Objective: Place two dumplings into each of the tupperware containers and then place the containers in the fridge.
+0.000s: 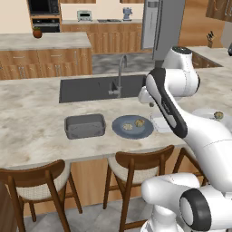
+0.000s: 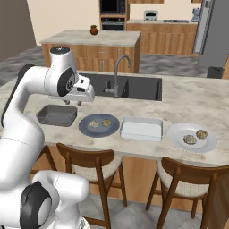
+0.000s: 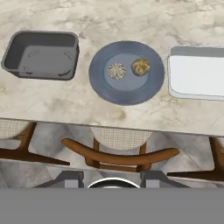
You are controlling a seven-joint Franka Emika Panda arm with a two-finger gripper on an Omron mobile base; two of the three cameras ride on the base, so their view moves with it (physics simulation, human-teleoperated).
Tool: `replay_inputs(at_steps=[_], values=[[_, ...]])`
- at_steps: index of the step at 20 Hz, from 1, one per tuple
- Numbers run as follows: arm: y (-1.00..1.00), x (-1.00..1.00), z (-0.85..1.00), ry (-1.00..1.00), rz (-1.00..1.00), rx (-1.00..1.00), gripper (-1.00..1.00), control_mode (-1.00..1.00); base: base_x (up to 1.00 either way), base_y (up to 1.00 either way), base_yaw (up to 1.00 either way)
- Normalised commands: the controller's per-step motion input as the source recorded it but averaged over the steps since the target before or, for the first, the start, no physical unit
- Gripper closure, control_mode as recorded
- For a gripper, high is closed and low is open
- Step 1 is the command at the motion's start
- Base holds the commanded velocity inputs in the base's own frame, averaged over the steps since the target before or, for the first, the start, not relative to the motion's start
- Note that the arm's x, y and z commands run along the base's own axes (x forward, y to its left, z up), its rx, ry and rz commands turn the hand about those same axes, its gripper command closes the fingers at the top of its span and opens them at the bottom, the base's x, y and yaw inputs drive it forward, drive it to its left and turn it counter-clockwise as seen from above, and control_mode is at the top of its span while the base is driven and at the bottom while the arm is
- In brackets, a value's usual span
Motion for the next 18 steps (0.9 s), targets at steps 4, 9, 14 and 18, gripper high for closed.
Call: replay_inputs(at_steps=[4,9,14,18], values=[[0.00,0.04,-0.27,0.04,0.00,0.00,-1.00,-1.00,0.00,0.00,0.00],[0.00,0.43,-0.73,0.03,0.00,0.00,-1.00,-1.00,0.00,0.00,0.00],[0.00,0.57,-0.55,0.04,0.00,0.00,-1.00,-1.00,0.00,0.00,0.00],[0.00,0.75,-0.44,0.01,0.00,0.00,-1.00,-1.00,0.00,0.00,0.00]])
